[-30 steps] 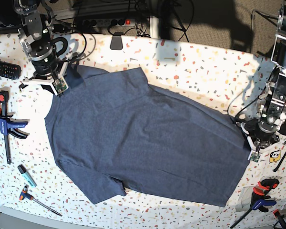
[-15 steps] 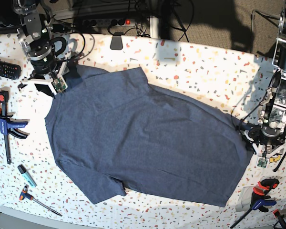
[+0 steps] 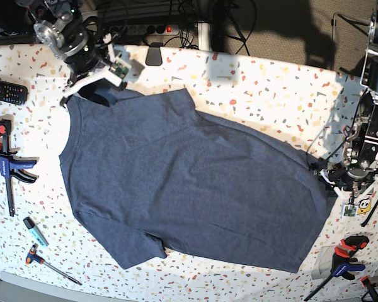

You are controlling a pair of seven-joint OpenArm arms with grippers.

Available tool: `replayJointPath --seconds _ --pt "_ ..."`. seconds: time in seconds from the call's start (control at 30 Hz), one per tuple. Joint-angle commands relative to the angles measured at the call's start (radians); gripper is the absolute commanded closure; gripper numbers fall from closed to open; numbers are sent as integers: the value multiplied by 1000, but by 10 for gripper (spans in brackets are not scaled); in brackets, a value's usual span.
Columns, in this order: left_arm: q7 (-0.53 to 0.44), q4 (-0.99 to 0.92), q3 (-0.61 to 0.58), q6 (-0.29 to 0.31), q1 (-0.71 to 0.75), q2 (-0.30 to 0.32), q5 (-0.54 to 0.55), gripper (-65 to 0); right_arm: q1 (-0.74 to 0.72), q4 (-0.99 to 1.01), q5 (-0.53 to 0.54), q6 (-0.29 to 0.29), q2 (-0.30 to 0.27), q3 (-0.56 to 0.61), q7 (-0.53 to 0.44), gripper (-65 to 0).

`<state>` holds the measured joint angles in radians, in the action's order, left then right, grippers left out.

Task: Fold the T-shirt properly
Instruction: 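Release the right gripper and regrasp the shirt near the collar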

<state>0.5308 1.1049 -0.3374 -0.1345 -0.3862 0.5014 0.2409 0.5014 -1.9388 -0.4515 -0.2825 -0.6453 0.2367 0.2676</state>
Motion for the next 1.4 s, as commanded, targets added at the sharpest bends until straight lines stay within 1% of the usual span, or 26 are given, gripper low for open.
replayJointPath --seconds 0.0,0.07,0.17,0.2,0.47,0.67,0.7,0.73,0.83,0.9,0.97,1.07,1.17,1.2,1.33,1.37 --pt "-12 31 9 -3 -26 14 5 -305 -14 -14 -22 14 -14 2 -4 -351" --pt "6 58 9 -2 -24 14 22 -305 -36 -2 -21 13 -14 15 1 -356" --pt "27 99 9 23 -23 14 30 -305 -75 43 -20 -32 -13 29 1 -356" --pt "27 109 9 23 -23 14 30 -305 -87 59 -21 -35 -11 35 -1 -356" --pt "20 120 9 23 -12 11 29 -305 -186 163 -20 -34 -11 78 -5 -356" --pt "20 120 9 23 -7 11 29 -305 -208 200 -20 -34 -11 80 -17 -355" --pt "20 120 9 23 -7 11 29 -305 -208 200 -20 -34 -11 80 -19 -340" --pt "21 120 9 23 -7 11 29 -305 -208 200 -20 -34 -11 80 -24 -310" --pt "23 120 9 23 -6 11 30 -305 -208 200 -19 -34 -11 80 -34 -201" --pt "22 120 9 23 -4 11 29 -305 -208 200 -16 -34 -8 80 -39 -160" --pt "19 120 9 23 2 11 30 -305 -211 200 1 -33 2 80 -39 -160" --pt "15 120 9 24 13 11 29 -305 -210 188 61 -42 5 91 -39 -160" --pt "11 120 9 27 24 11 30 -305 -196 136 67 -101 5 120 -30 -166" --pt "10 120 9 30 24 11 30 -305 -188 112 66 -115 5 134 -22 -180" --pt "8 120 9 31 24 11 29 -305 -183 73 50 -114 14 208 34 -302" --pt "8 120 9 31 24 12 29 -305 -183 74 27 -114 23 221 42 -313"
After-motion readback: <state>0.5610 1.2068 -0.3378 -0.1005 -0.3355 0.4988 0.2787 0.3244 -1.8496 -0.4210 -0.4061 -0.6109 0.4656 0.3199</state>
